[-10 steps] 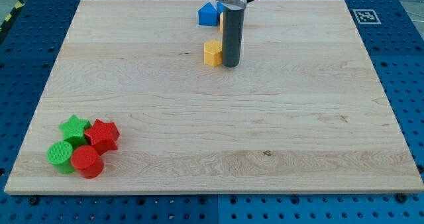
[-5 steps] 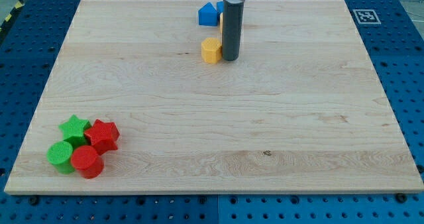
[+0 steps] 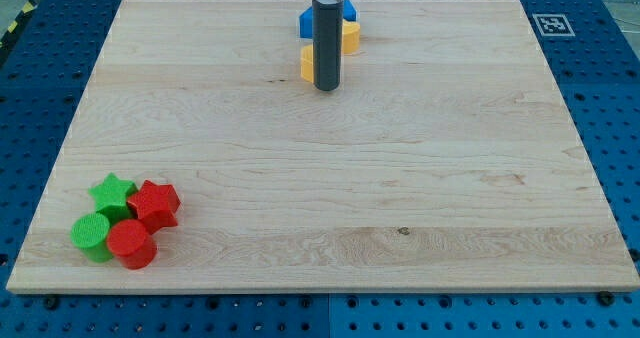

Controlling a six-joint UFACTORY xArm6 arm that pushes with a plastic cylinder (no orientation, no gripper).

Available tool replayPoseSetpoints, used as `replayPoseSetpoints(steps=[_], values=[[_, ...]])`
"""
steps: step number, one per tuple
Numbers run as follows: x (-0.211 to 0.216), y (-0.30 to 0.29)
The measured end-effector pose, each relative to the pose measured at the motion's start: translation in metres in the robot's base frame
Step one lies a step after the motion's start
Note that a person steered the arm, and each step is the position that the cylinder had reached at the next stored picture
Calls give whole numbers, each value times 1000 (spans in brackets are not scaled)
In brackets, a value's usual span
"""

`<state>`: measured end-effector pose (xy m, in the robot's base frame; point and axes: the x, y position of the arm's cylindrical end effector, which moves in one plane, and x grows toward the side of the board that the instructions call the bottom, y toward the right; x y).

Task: Move the yellow hexagon down to the blue triangle

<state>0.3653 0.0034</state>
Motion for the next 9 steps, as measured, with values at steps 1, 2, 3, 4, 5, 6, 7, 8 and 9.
replayPoseSetpoints(steps=[1,2,3,4,5,6,7,8,9], values=[[-7,0],[-20,0],[-17,0],[-9,-12],[-20,-15],[-33,-14],[-33,-14],[-30,-28],[-30,-30]])
